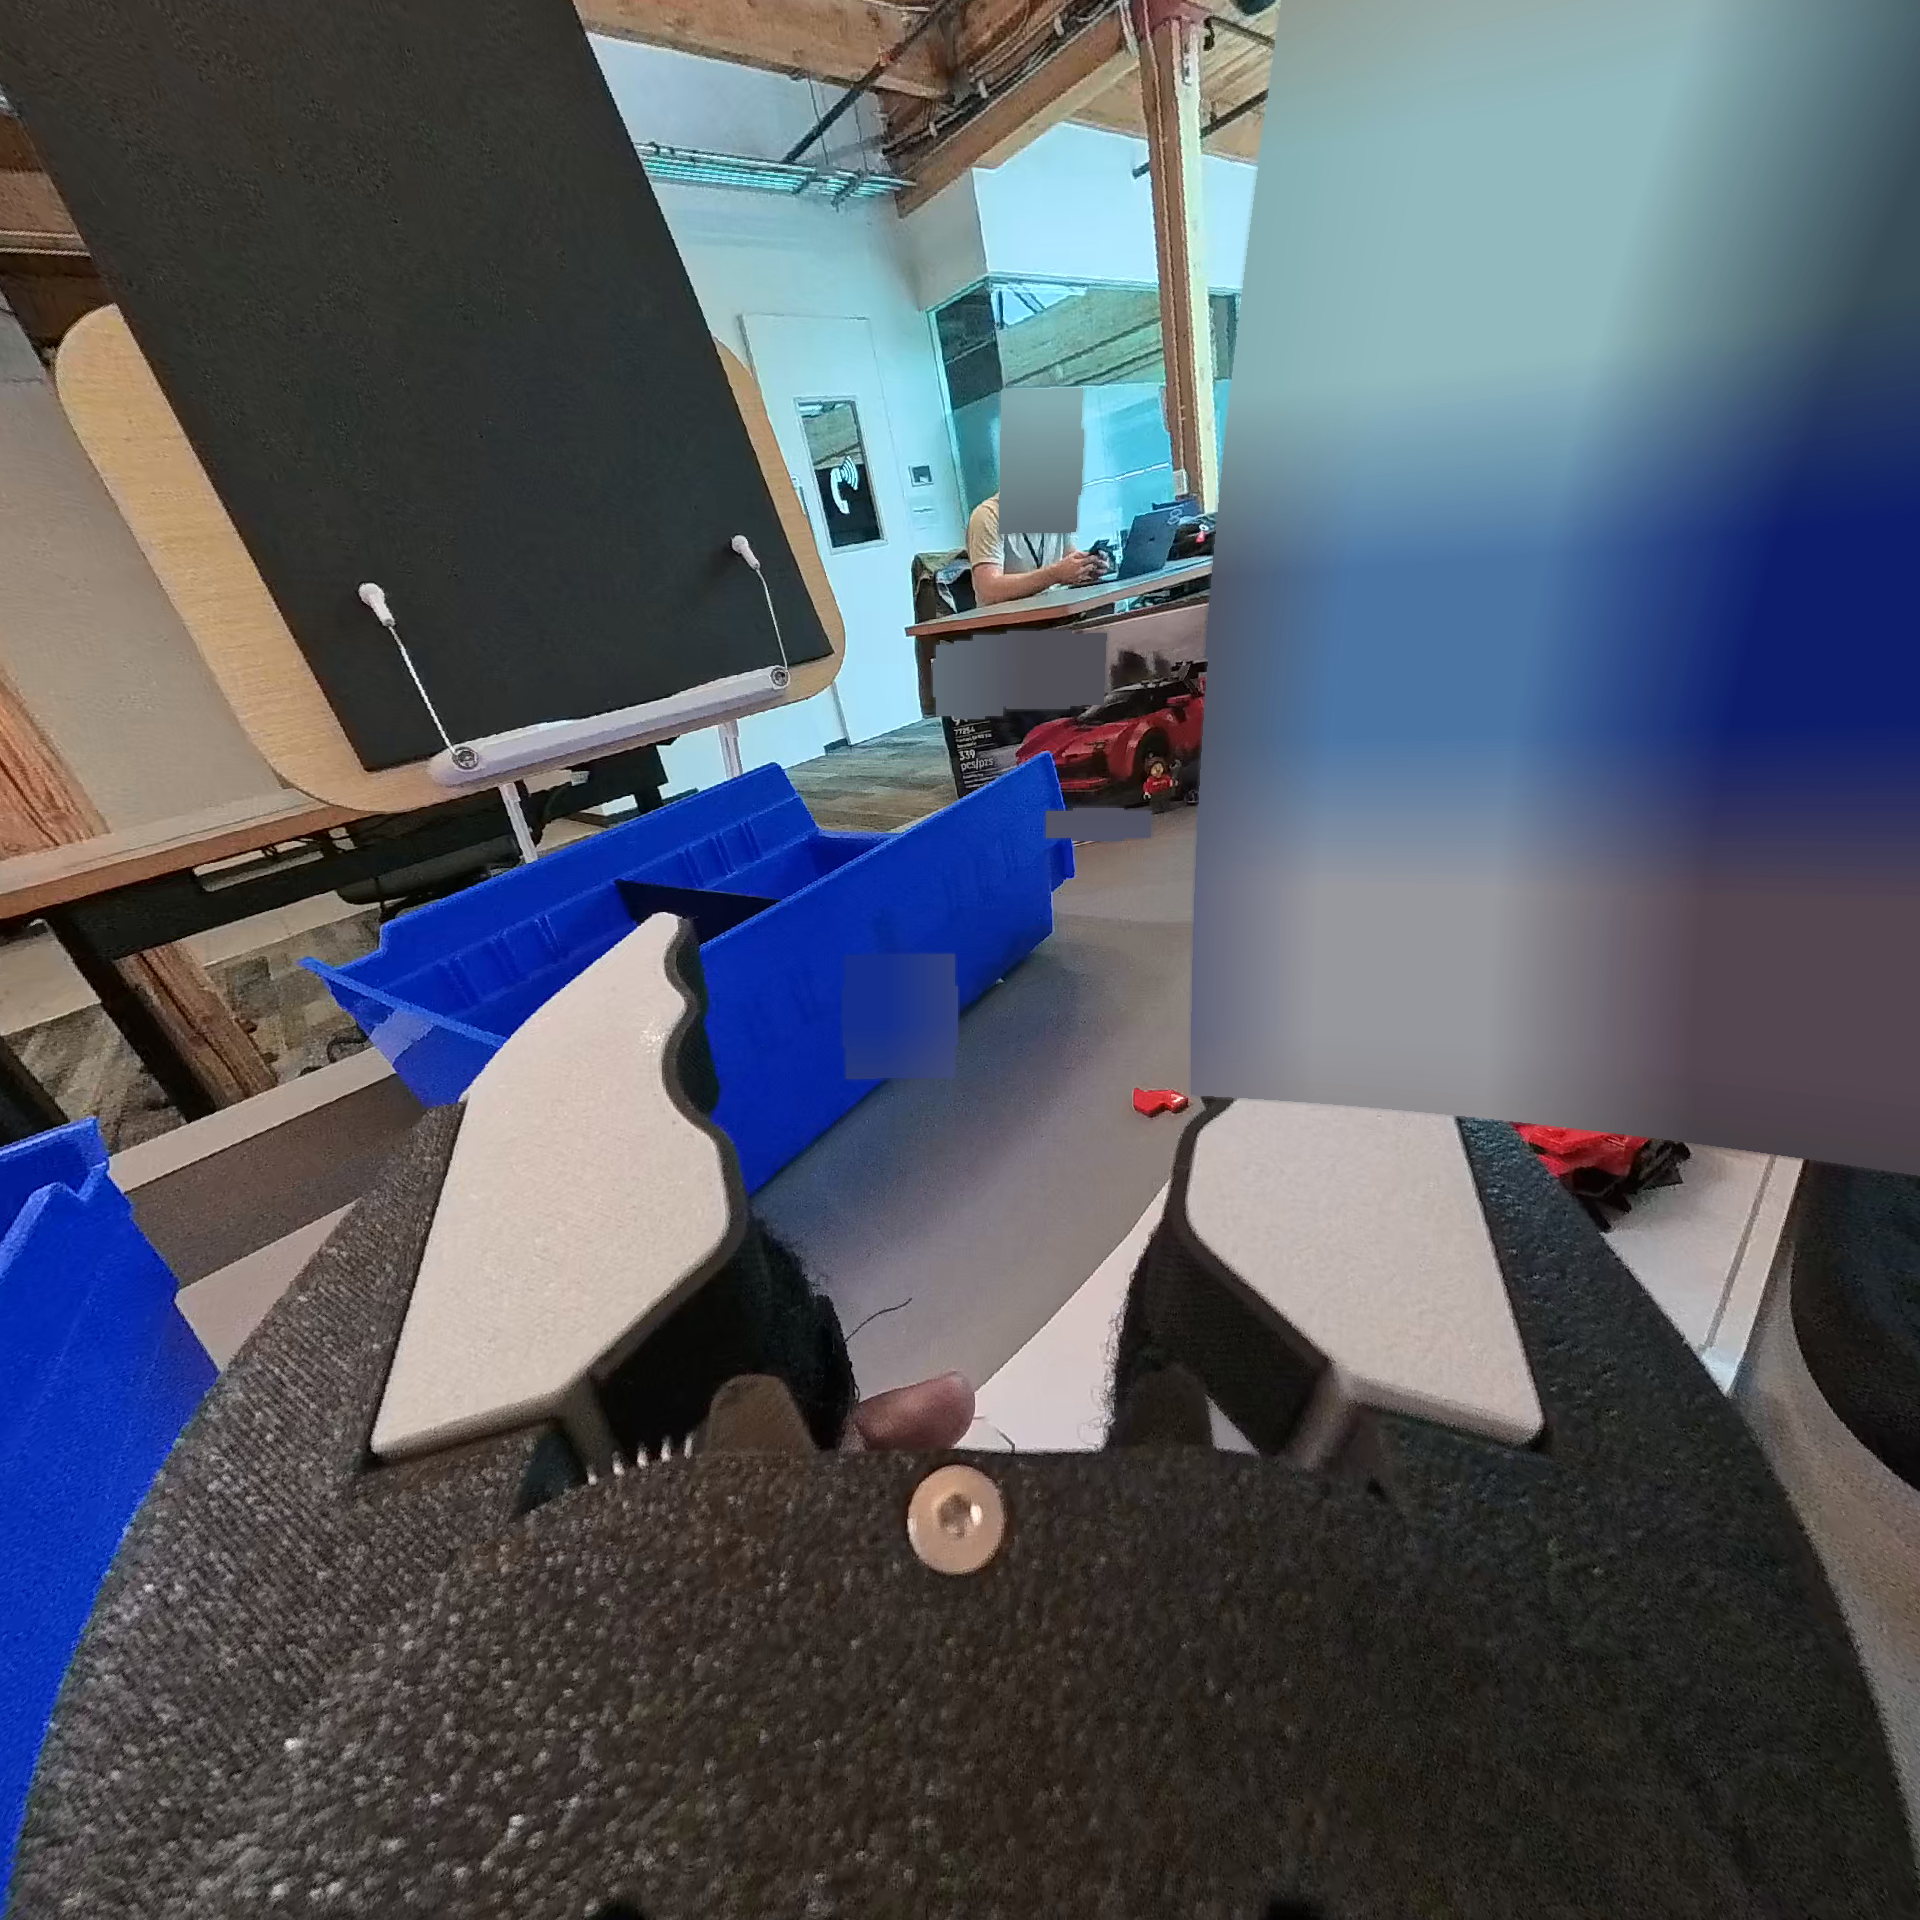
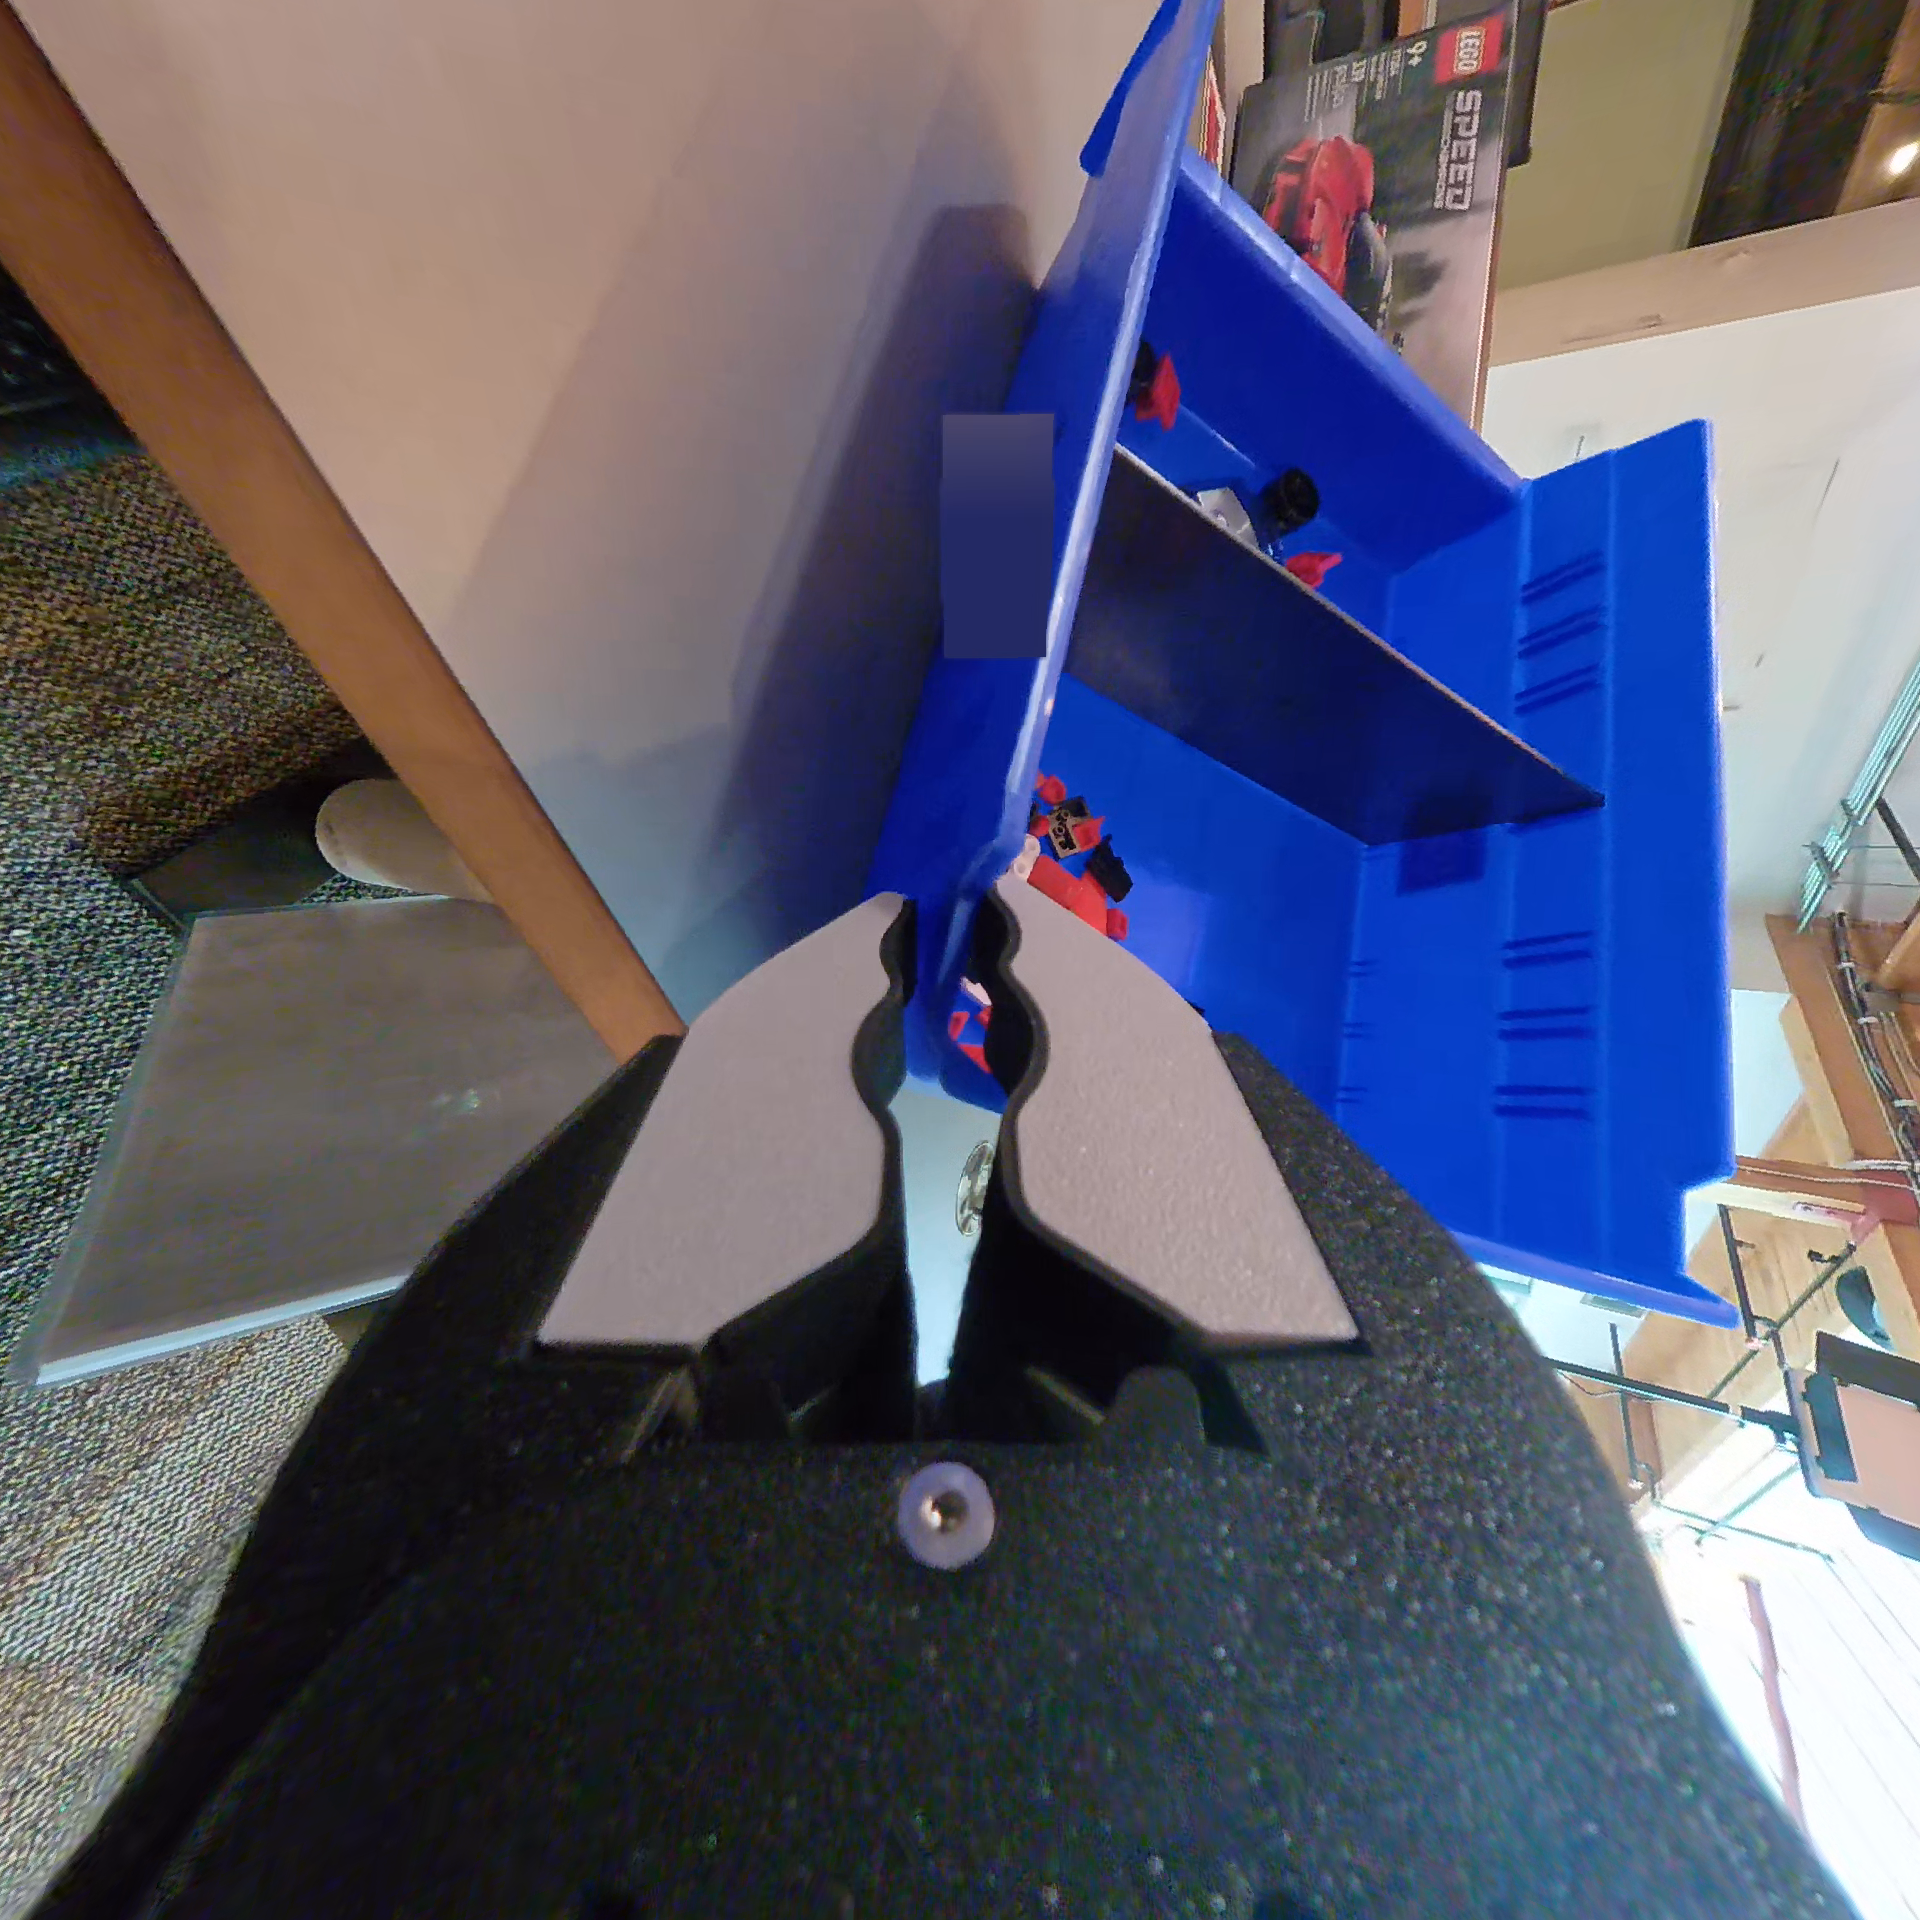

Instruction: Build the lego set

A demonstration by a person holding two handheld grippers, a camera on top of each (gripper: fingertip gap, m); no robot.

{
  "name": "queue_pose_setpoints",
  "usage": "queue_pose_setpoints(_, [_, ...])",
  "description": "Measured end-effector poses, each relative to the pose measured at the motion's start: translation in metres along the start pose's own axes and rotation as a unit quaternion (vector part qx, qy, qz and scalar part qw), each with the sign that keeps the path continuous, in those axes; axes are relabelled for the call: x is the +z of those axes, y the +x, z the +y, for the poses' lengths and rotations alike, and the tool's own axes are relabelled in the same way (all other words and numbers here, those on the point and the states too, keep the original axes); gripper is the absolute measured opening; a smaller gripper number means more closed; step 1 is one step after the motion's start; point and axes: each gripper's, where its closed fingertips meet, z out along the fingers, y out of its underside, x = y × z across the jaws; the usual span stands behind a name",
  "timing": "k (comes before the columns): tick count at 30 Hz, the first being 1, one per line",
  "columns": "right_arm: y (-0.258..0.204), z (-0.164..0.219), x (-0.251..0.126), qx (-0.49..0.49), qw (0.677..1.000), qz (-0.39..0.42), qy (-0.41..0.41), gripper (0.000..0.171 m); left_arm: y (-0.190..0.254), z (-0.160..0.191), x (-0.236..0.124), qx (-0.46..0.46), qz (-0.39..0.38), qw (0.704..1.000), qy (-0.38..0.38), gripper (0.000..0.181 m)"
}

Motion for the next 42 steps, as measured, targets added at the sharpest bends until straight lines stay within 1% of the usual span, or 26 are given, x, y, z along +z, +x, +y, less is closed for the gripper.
queue_pose_setpoints(10, [0.001,-0.003,0.002,-0.007,1.0,-0.003,-0.008,0.011,0.001,0.002,0.0,0.005,0.002,1.0,-0.005,0.091])
queue_pose_setpoints(15, [0.005,-0.004,0.003,0.011,1.0,-0.004,-0.012,0.012,0.002,0.003,0.0,0.008,0.004,1.0,-0.008,0.091])
queue_pose_setpoints(24, [0.019,0.0,0.007,0.111,0.993,-0.031,-0.026,0.015,0.003,0.001,-0.001,0.009,0.005,1.0,-0.006,0.091])
queue_pose_setpoints(29, [0.03,0.01,0.012,0.201,0.977,-0.052,-0.054,0.021,0.003,-0.002,-0.002,0.009,0.005,1.0,-0.001,0.091])
queue_pose_setpoints(32, [0.032,0.007,0.013,0.231,0.969,-0.08,-0.041,0.019,0.004,-0.004,-0.003,0.003,0.006,1.0,0.003,0.091])
queue_pose_setpoints(33, [0.039,0.002,0.012,0.241,0.968,-0.072,-0.024,0.022,0.004,-0.004,-0.003,0.001,0.006,1.0,0.003,0.091])
queue_pose_setpoints(34, [0.054,-0.012,0.009,0.263,0.963,-0.055,0.02,0.03,0.004,-0.005,-0.004,0.0,0.006,1.0,0.003,0.091])
queue_pose_setpoints(35, [0.073,-0.027,0.002,0.295,0.952,-0.035,0.07,0.034,0.005,-0.006,-0.004,-0.001,0.007,1.0,0.004,0.091])
queue_pose_setpoints(38, [0.133,-0.076,-0.019,0.386,0.9,-0.003,0.203,0.046,0.007,-0.006,-0.006,-0.013,0.005,1.0,0.002,0.09])
queue_pose_setpoints(40, [0.167,-0.121,-0.026,0.41,0.864,0.02,0.293,0.042,0.008,-0.004,-0.007,-0.023,0.005,1.0,-0.005,0.088])
queue_pose_setpoints(42, [0.183,-0.182,-0.02,0.402,0.822,-0.004,0.404,0.039,0.009,-0.003,-0.007,-0.04,0.002,0.999,-0.011,0.086])
